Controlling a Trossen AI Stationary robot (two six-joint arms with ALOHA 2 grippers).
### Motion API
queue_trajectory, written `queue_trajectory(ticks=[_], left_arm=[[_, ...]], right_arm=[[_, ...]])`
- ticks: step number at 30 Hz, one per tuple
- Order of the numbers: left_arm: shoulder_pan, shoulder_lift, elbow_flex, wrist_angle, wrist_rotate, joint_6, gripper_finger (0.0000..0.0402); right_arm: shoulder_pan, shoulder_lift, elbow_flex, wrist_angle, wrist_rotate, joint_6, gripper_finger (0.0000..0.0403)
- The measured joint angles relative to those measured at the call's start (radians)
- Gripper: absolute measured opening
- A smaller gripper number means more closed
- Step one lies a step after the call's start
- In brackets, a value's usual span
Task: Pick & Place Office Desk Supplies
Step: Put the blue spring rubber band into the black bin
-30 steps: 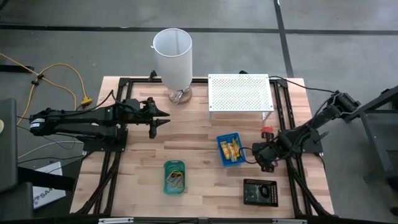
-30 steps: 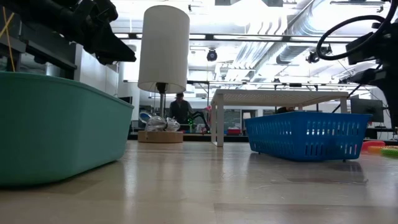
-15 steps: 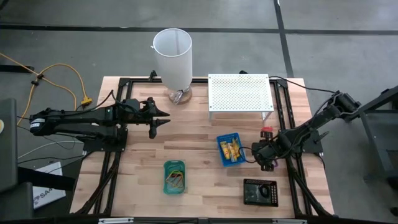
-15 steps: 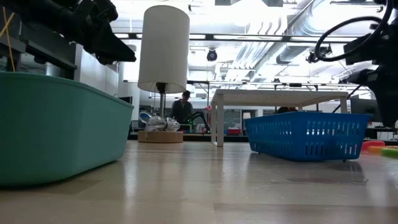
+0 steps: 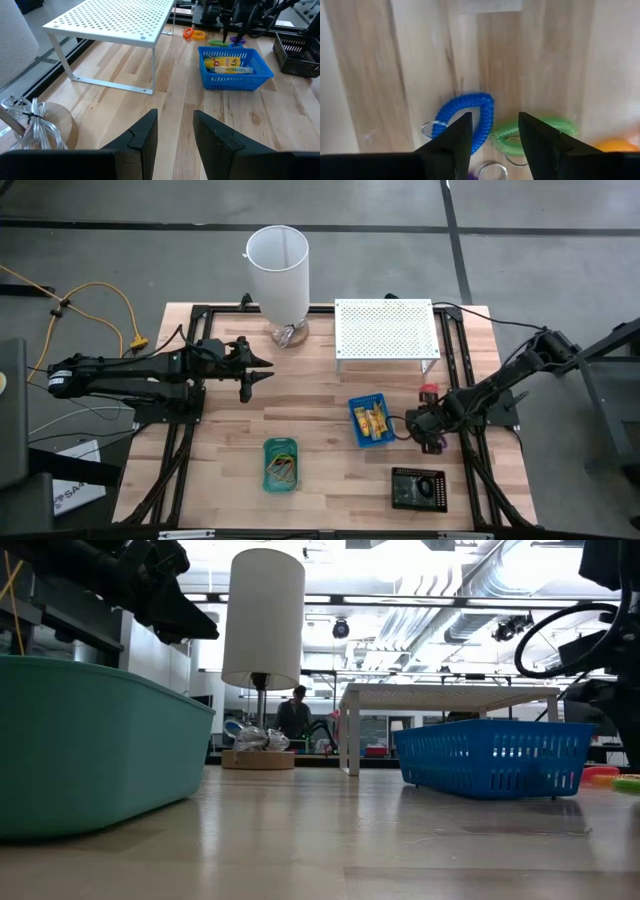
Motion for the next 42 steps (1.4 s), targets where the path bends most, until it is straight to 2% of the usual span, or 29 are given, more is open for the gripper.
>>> queue_trajectory(ticks=[19,42], left_arm=[[0.000,0.000,0.000,0.000,0.000,0.000,0.0119],[0.000,0.000,0.000,0.000,0.000,0.000,0.0119]], right_arm=[[0.014,0.078,0.001,0.058,-0.003,-0.004,0.0148],[0.015,0.077,-0.047,0.116,-0.013,0.006,0.0148]])
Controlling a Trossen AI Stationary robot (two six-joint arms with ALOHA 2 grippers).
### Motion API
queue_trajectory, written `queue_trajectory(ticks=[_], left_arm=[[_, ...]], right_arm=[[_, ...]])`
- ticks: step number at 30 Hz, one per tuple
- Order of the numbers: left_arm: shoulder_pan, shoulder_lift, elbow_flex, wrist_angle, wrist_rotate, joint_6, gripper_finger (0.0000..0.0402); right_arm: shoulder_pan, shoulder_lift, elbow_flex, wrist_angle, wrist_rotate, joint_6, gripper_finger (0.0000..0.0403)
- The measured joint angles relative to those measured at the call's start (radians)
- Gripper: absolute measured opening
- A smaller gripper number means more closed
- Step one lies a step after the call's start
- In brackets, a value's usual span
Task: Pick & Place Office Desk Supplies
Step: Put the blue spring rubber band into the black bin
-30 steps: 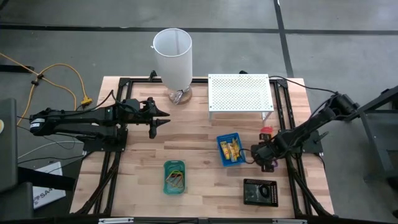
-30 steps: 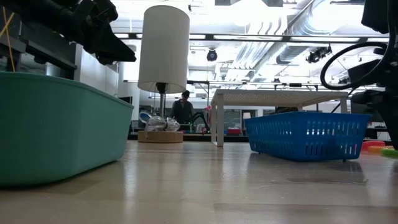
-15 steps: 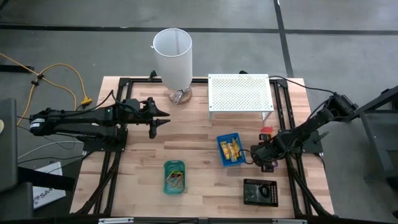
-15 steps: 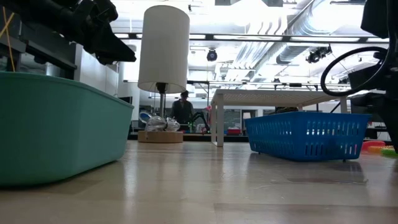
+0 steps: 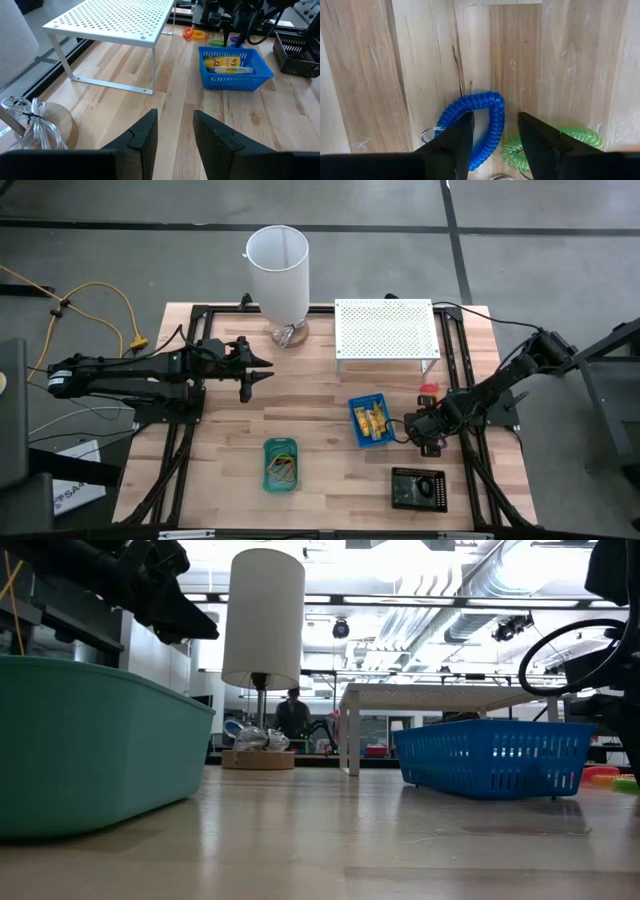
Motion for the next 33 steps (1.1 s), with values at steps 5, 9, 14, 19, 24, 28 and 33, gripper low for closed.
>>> queue_trajectory(ticks=[5,9,14,19,24,28,33], left_arm=[[0.000,0.000,0.000,0.000,0.000,0.000,0.0119],[0.000,0.000,0.000,0.000,0.000,0.000,0.0119],[0.000,0.000,0.000,0.000,0.000,0.000,0.0119],[0.000,0.000,0.000,0.000,0.000,0.000,0.0119],[0.000,0.000,0.000,0.000,0.000,0.000,0.0119],[0.000,0.000,0.000,0.000,0.000,0.000,0.0119],[0.000,0.000,0.000,0.000,0.000,0.000,0.0119]], right_arm=[[0.000,0.000,-0.001,0.002,0.000,0.005,0.0148],[0.000,0.001,-0.001,0.004,0.001,0.024,0.0137],[0.000,0.001,-0.001,0.007,-0.003,0.048,0.0103],[0.000,0.001,-0.002,0.012,-0.006,0.052,0.0071],[0.000,0.002,-0.002,0.015,-0.004,0.080,0.0048],[0.000,-0.004,-0.003,0.016,-0.002,0.081,0.0031],[0.000,-0.006,-0.003,0.016,0.000,0.106,0.0020]])
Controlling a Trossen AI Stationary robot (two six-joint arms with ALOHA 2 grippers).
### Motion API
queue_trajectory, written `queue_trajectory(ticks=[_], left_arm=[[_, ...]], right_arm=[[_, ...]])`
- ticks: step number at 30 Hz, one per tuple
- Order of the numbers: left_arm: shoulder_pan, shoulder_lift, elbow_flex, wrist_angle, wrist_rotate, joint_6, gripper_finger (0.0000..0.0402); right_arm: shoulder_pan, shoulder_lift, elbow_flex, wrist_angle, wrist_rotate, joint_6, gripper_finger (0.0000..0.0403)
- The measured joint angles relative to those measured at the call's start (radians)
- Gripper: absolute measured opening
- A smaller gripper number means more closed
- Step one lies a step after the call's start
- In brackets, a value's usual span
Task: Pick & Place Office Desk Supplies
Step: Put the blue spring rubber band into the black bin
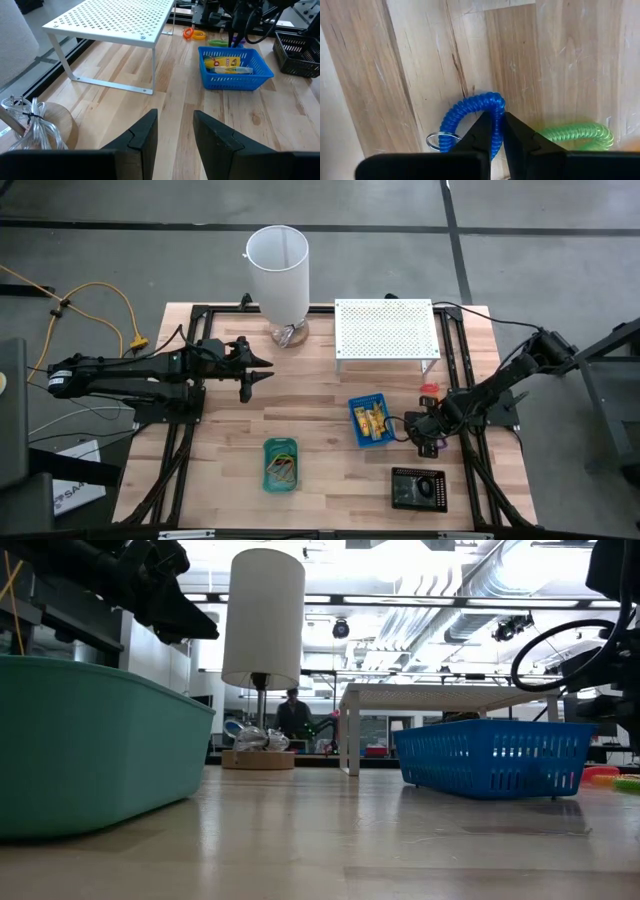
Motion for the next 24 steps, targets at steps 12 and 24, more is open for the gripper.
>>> queue_trajectory(ticks=[12,24], left_arm=[[0.000,0.000,0.000,0.000,0.000,0.000,0.0119],[0.000,0.000,0.000,0.000,0.000,0.000,0.0119]], right_arm=[[0.000,-0.044,0.012,-0.004,0.013,0.024,0.0019],[0.000,-0.213,0.114,-0.057,0.014,-0.001,0.0019]])
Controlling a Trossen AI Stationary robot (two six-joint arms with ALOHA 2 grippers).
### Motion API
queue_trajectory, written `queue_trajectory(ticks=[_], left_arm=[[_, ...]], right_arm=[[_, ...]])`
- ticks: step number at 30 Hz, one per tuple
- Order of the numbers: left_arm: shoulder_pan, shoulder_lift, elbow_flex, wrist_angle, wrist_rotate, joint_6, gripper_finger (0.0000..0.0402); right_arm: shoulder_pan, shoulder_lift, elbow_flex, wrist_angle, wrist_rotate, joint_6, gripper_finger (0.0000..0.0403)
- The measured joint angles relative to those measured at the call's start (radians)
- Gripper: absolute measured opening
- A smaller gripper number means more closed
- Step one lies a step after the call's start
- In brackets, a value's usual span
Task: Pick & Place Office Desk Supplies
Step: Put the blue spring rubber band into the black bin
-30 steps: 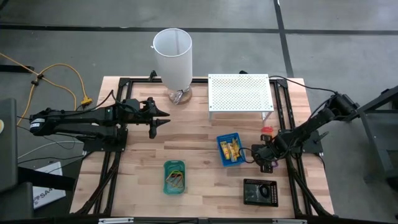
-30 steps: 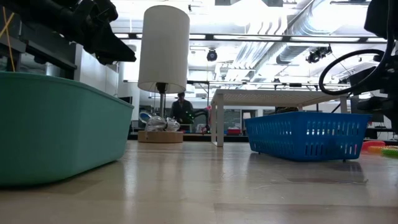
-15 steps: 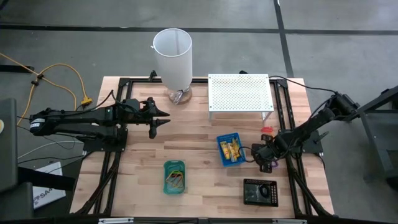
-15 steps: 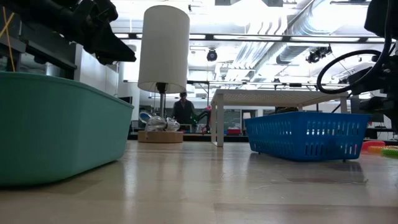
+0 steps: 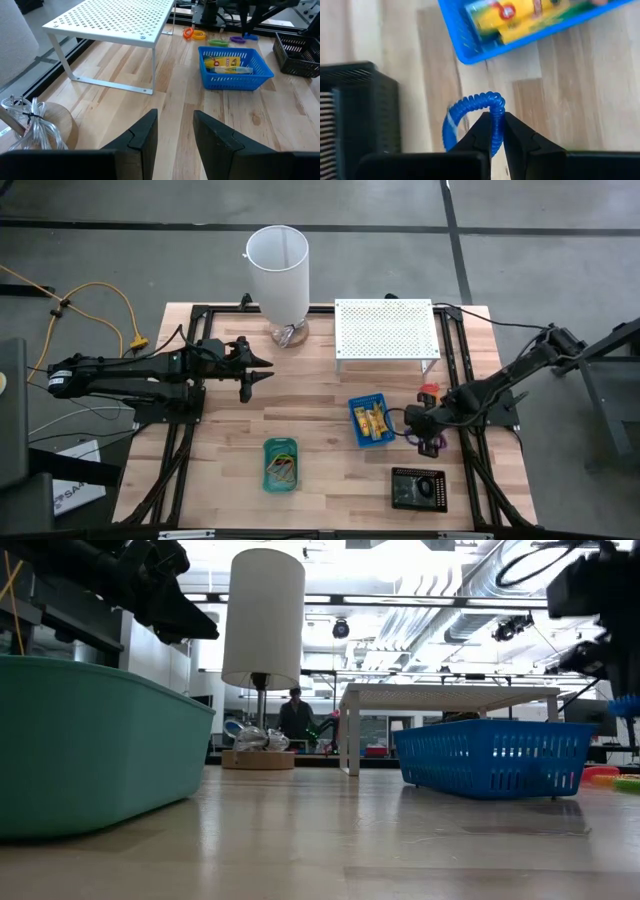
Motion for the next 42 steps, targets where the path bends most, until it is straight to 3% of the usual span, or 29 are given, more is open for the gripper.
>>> queue_trajectory(ticks=[12,32,42], left_arm=[[0.000,0.000,0.000,0.000,0.000,0.000,0.0119],[0.000,0.000,0.000,0.000,0.000,0.000,0.0119],[0.000,0.000,0.000,0.000,0.000,0.000,0.0119]], right_arm=[[0.010,-0.012,0.007,-0.003,-0.006,-0.002,0.0019],[0.317,-0.009,0.007,0.129,-0.041,0.097,0.0019],[0.363,-0.009,0.007,0.160,-0.038,0.125,0.0019]])
